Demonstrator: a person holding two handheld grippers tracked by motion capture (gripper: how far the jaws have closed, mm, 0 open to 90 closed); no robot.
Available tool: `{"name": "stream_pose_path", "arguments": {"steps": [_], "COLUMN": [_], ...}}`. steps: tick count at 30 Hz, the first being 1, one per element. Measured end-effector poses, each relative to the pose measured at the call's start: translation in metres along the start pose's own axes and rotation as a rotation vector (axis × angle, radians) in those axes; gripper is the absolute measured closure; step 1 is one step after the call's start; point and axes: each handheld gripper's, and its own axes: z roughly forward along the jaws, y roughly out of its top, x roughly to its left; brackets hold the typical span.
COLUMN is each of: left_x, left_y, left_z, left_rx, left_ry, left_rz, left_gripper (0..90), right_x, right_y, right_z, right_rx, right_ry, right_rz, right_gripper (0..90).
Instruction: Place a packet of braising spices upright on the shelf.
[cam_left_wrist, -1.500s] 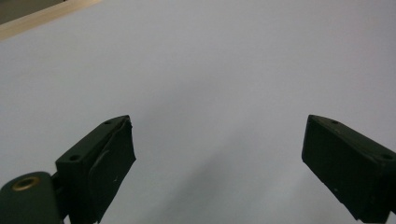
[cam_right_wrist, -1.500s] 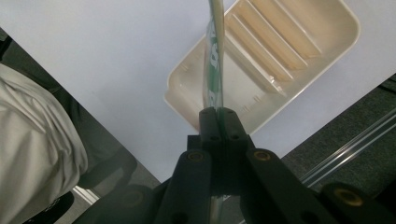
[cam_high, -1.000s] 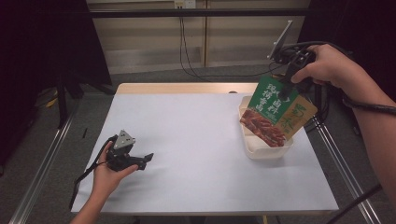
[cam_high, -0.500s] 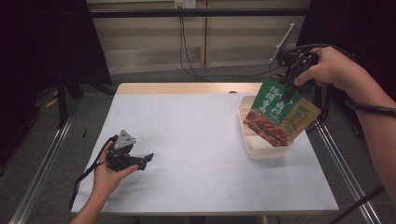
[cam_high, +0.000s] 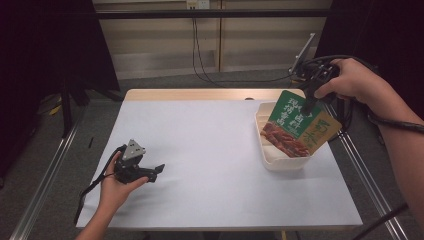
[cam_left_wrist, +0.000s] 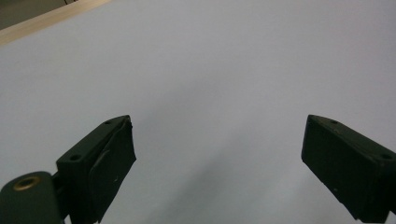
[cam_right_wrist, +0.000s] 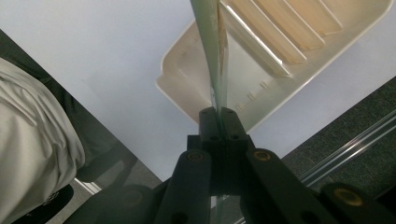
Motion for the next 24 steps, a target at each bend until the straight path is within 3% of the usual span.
{"name": "stream_pose_path", "arguments": {"steps": [18, 24], "left_x": [0.000, 0.000], "left_y": [0.000, 0.000], "left_z": [0.000, 0.000], "left_rx": [0.002, 0.001], "left_ry": [-0.002, 0.000], "left_rz": [0.003, -0.001], "left_gripper": [9.4, 9.4], "right_x": [-0.002, -0.003], "right_y": [0.005, 0.007], "right_z": [0.012, 0.011], "right_rx": [0.009, -0.020], "right_ry": [-0.016, -0.025], "right_rz": [0.003, 0.009], "right_gripper": [90.0, 90.0]}}
